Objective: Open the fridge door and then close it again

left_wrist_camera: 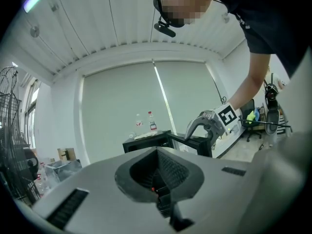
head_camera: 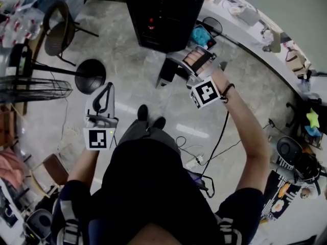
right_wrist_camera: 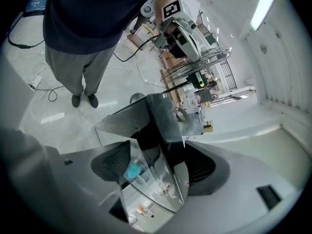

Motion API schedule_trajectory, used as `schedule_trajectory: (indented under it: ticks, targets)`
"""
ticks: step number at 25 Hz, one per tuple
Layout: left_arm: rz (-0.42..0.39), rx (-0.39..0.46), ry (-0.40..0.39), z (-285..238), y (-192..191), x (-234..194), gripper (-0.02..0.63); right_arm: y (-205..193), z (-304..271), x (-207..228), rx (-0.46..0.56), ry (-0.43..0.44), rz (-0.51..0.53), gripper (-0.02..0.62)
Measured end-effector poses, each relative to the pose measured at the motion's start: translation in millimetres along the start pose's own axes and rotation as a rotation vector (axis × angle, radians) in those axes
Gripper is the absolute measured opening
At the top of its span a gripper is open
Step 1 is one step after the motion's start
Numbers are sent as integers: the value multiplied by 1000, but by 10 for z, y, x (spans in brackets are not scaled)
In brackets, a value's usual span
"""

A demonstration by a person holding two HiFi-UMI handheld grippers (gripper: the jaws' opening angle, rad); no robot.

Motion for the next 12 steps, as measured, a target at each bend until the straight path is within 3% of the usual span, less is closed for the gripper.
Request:
schedule_trajectory:
  ticks: [5,12]
  targets:
    - [-7,-4,-11,-18,7,-138,23,125,-174,187,-20,-4,-37,350]
    - [-7,13,44,72,24,-34,23,231,-389,312,-22,9,-104,345]
Point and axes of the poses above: the fingertips, and each gripper's own axes: z backward along the fingers, x to its right, y out of its top, the point moved 9 cm from there along z, backward along the fingers, and after that the axes turned 9 degrees about -x, right-handed, at the moved point
